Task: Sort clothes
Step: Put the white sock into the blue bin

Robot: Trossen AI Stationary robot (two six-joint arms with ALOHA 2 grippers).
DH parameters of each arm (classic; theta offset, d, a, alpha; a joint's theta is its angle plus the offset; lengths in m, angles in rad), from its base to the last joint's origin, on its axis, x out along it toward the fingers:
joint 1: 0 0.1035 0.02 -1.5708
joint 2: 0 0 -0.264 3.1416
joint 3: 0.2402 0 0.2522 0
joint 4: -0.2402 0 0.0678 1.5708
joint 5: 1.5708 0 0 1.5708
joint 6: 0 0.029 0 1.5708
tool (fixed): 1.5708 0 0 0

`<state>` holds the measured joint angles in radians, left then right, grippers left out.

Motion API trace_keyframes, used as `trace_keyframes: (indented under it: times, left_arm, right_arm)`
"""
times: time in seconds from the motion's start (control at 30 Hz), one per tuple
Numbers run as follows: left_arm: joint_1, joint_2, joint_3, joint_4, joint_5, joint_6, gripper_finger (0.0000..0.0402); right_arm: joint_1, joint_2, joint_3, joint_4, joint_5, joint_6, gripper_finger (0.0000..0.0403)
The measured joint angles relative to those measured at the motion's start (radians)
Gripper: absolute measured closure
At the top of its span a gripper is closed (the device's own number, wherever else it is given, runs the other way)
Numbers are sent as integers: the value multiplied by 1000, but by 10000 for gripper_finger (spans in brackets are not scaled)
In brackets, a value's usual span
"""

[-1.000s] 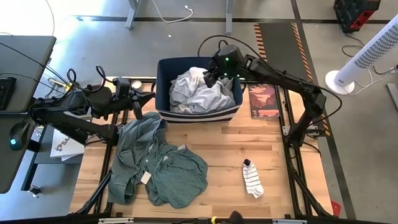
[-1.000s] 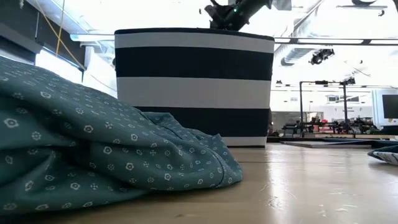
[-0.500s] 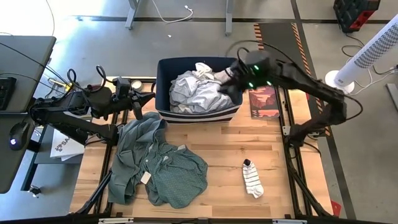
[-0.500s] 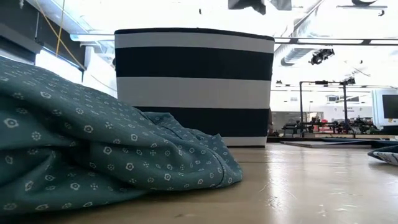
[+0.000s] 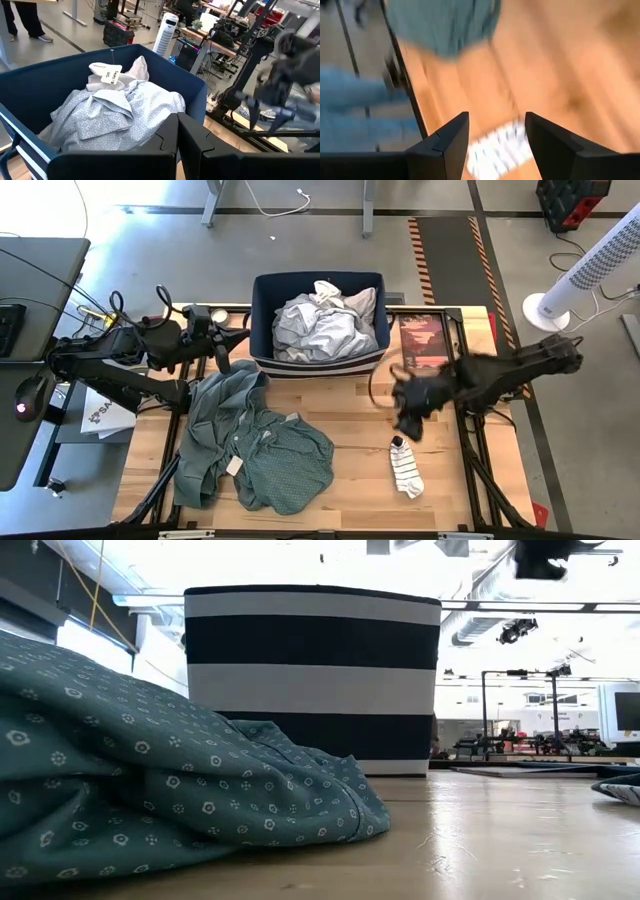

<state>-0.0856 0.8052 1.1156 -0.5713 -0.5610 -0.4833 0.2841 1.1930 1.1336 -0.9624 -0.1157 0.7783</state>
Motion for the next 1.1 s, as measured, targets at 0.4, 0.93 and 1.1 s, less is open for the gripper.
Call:
trace_keyframes:
  times: [0.4, 0.93, 1.1]
  left_arm:
    - [0, 8, 0, 0, 1, -2, 401]
    - [0, 8, 0, -4, -2, -81, 401]
    - [0, 12, 0, -6, -1, -107, 401]
  right_arm:
    - [285, 73, -351, 333, -111, -193, 213]
    - [357, 482, -348, 403, -13, -221, 336]
    - [271, 402, -350, 394, 11, -209, 389]
